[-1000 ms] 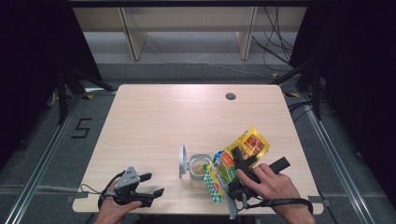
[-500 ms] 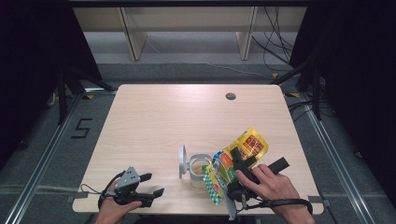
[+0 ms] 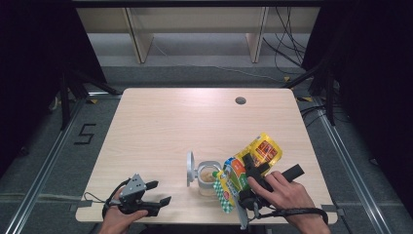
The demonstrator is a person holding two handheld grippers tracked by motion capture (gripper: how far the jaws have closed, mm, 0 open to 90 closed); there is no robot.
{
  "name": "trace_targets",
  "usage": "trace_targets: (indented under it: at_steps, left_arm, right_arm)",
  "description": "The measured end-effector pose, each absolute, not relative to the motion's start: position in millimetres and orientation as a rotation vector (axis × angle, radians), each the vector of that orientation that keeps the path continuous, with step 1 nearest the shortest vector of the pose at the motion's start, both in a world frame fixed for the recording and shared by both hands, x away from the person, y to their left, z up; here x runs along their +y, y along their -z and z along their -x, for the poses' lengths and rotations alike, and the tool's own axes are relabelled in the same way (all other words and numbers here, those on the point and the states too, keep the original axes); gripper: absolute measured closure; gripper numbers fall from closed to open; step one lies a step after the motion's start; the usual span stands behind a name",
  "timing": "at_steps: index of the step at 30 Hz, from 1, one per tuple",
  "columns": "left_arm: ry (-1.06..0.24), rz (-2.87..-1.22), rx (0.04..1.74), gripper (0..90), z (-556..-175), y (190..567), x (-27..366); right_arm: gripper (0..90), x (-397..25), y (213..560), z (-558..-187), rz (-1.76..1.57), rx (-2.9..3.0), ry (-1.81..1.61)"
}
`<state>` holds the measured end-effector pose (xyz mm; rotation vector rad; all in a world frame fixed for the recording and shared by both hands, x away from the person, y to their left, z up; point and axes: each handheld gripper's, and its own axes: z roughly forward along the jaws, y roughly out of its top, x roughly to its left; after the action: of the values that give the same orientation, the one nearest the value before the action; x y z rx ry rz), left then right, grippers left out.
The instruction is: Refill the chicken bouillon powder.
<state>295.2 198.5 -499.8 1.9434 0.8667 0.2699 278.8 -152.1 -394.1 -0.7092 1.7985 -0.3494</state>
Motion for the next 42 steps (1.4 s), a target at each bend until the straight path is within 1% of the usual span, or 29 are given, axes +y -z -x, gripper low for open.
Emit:
trace_targets:
  at_steps: [2,3,9,14,16,21,23,26,27,29,31,36,37,42]
  left_arm:
    - [-0.262,-1.944,0.875,23.3,-295.0,499.5,198.7]
    - [-0.273,-1.971,0.856,23.2,-296.5,498.7,200.5]
    - [-0.263,-1.946,0.873,23.3,-294.8,498.8,198.8]
    - [-0.275,-1.967,0.85,23.3,-296.7,499.3,200.3]
    - [-0.267,-1.939,0.875,23.3,-294.8,499.5,198.0]
    - [-0.276,-1.972,0.847,23.3,-296.8,499.0,200.5]
    - [-0.265,-1.949,0.871,23.3,-295.0,499.3,198.7]
    - [-0.28,-1.95,0.849,23.3,-296.0,499.8,199.0]
    - [-0.282,-1.974,0.845,23.3,-296.1,498.9,200.4]
    - [-0.278,-1.965,0.842,23.3,-296.4,499.5,200.2]
    - [-0.276,-1.951,0.847,23.3,-296.1,499.8,199.1]
    - [-0.276,-1.964,0.843,23.3,-296.2,498.8,200.1]
    - [-0.26,-1.936,0.877,23.3,-294.8,499.8,198.2]
    - [-0.271,-1.961,0.865,23.3,-294.8,498.5,199.3]
  right_arm:
    - [56.7,-152.9,397.0,-276.6,0.657,1.803,0.329]
    - [56.7,-150.2,395.3,-277.1,0.69,1.806,0.34]
    - [56.7,-149.2,394.6,-278.5,0.725,1.797,0.345]
    - [56.7,-153.1,394.3,-277.4,0.671,1.812,0.35]
    - [56.7,-152.9,395.3,-277.2,0.673,1.798,0.344]
    - [56.7,-151.2,394.1,-278.9,0.719,1.786,0.344]
    - [56.7,-152.0,394.2,-278.9,0.71,1.789,0.348]
    - [56.7,-152.2,395.3,-279.0,0.711,1.795,0.343]
    - [56.7,-153.4,396.2,-279.0,0.696,1.8,0.332]
    - [56.7,-151.7,393.6,-278.7,0.722,1.787,0.347]
    - [56.7,-153.0,395.5,-277.1,0.673,1.801,0.336]
    - [56.7,-152.2,394.8,-278.6,0.714,1.795,0.34]
    - [56.7,-153.4,396.1,-278.9,0.698,1.802,0.328]
    - [56.7,-153.4,395.6,-278.5,0.697,1.81,0.339]
